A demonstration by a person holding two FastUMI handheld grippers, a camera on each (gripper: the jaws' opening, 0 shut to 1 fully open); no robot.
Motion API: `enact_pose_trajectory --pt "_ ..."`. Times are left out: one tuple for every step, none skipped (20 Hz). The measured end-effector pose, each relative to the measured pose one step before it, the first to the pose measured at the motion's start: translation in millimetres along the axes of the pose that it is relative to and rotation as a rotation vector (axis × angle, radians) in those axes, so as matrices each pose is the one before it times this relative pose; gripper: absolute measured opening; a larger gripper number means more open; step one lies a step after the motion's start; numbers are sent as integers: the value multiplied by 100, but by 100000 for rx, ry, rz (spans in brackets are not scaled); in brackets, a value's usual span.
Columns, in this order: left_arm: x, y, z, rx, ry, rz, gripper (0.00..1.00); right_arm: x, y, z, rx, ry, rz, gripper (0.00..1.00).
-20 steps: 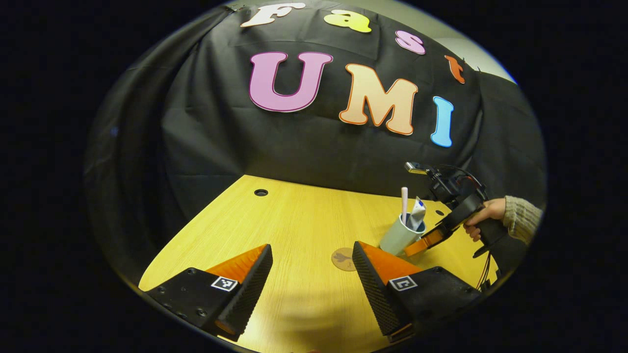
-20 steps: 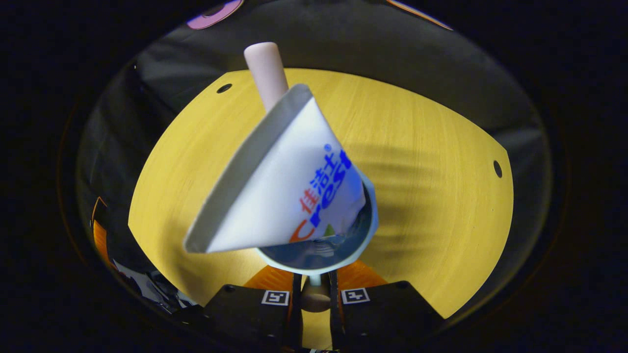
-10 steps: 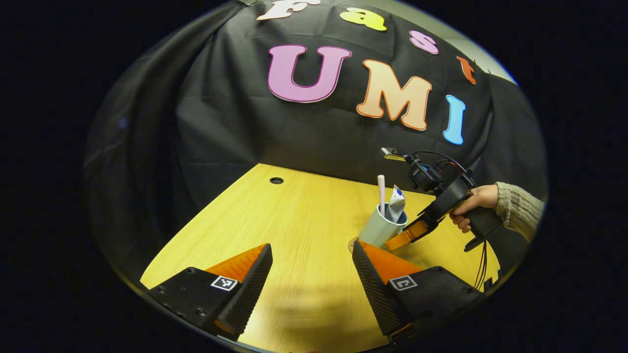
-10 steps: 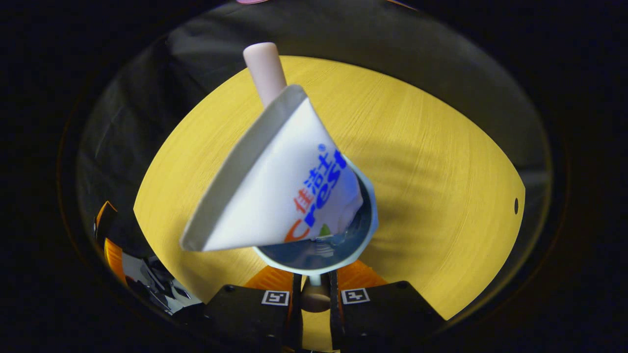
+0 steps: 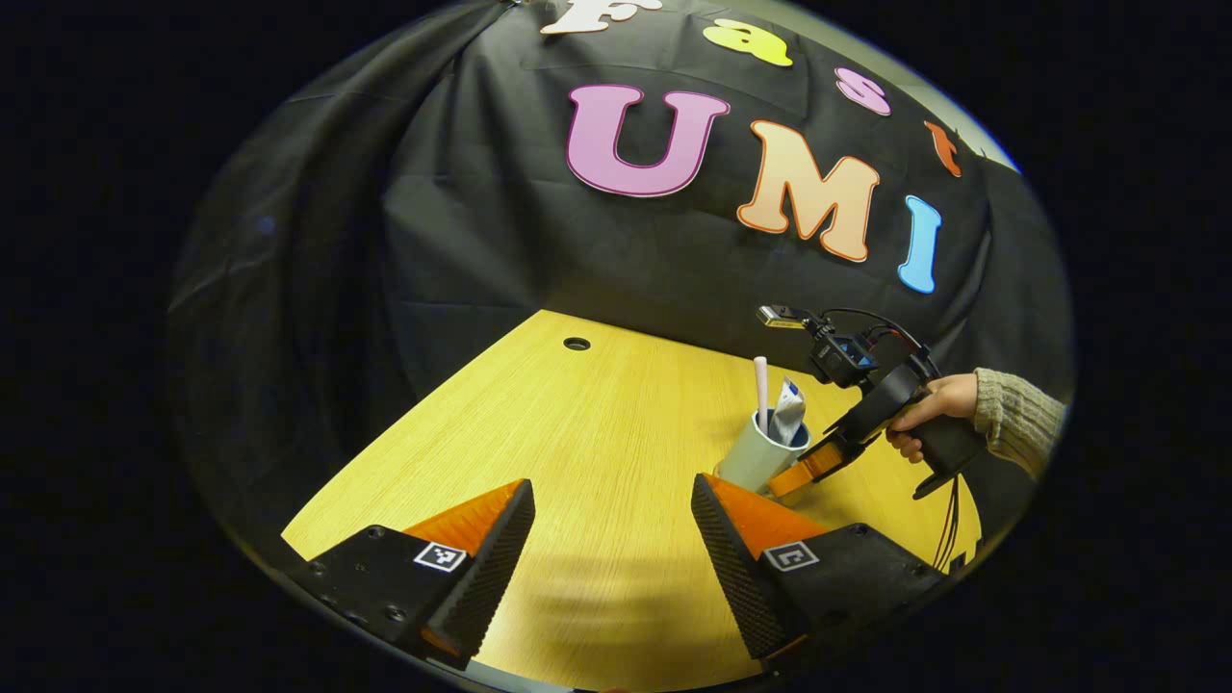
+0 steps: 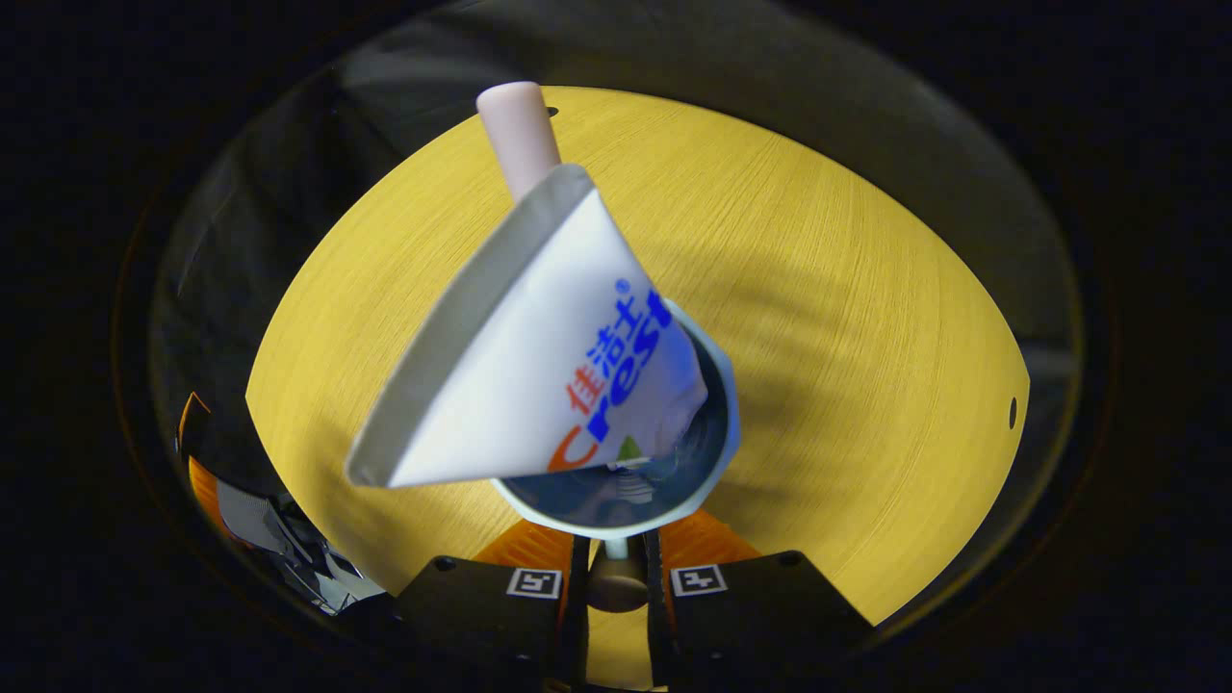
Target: Put the toothbrush and toothpaste on the desktop into the cup, then pick up the cup and place it on the coaster on the desktop.
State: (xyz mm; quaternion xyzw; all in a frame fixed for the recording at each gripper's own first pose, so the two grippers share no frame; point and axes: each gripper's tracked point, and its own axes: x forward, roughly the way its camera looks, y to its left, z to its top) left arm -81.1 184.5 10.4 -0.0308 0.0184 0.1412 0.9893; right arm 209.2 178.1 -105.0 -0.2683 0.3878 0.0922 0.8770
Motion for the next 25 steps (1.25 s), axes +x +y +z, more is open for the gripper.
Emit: enact_pose_trajectory --pt "-14 -133 -27 150 15 -445 95 -544 230 -253 317 -7 1514 32" --pt "72 -251 20 374 49 -344 95 -402 338 157 1097 -1975 2102 37" --pt "-51 -294 148 392 -169 -364 95 -1191 124 57 639 -1539 748 57" --pt "41 -320 76 580 -199 -515 95 -1108 263 -22 1024 -1263 2196 69" --pt "-7 -234 19 885 -37 -463 95 -958 2 162 2370 -1755 1327 91" --pt "-23 -231 0 1211 123 -408 95 -1221 -201 215 2462 -3187 439 99" --pt "74 -437 -138 1976 615 -321 95 -1479 -283 171 2136 -3994 -541 100" --pt "123 -325 -72 1507 279 -541 95 -2104 -519 400 2621 -6387 -790 100" --pt "124 -583 35 1328 449 -927 95 -2269 -622 794 3002 -8529 -730 100" --pt "195 -1190 167 1215 408 -2206 95 -3243 -654 987 4483 -12803 564 100" --pt "222 -985 265 1091 16 -1444 95 -2342 -832 403 2563 -9336 47 96" --pt "277 -578 243 815 -180 -658 95 -1052 -570 -252 294 -4187 501 99" --pt "220 -657 266 902 242 -473 95 -1079 -458 -462 296 -3622 606 99" --pt "135 -476 384 806 -286 -224 95 -991 -521 -605 934 -2992 65 96" --pt "111 -513 477 542 -433 -439 95 -924 -642 -839 1546 -1666 -123 99" --pt "82 -493 369 254 -520 -410 95 -843 -481 -779 2091 -1451 -29 99" --pt "180 -500 357 48 -267 -616 95 -637 -191 -875 2809 -853 581 99" --pt "73 -488 116 186 -34 -708 95 -617 -183 -785 1806 132 589 99" --pt "147 -445 51 601 292 -413 95 -462 -432 -810 1189 -154 -176 99" --pt "81 -245 -104 948 447 -76 95 -359 -335 -541 -38 -14 -660 99" --pt "81 -183 -90 701 192 33 95 -164 -473 -363 -523 -326 -1689 99" --pt "-43 -144 -82 -73 151 -312 95 -109 -301 -321 -633 -44 -1031 99" --pt "8 -401 -48 -937 333 -959 95 -143 -223 -228 -433 -193 -1015 94" --pt "29 -265 -175 -585 551 -777 95 -105 -82 -47 -5 -117 -169 99" --pt "132 -153 -216 -237 436 -492 95 -79 -84 -33 343 -373 -353 99"
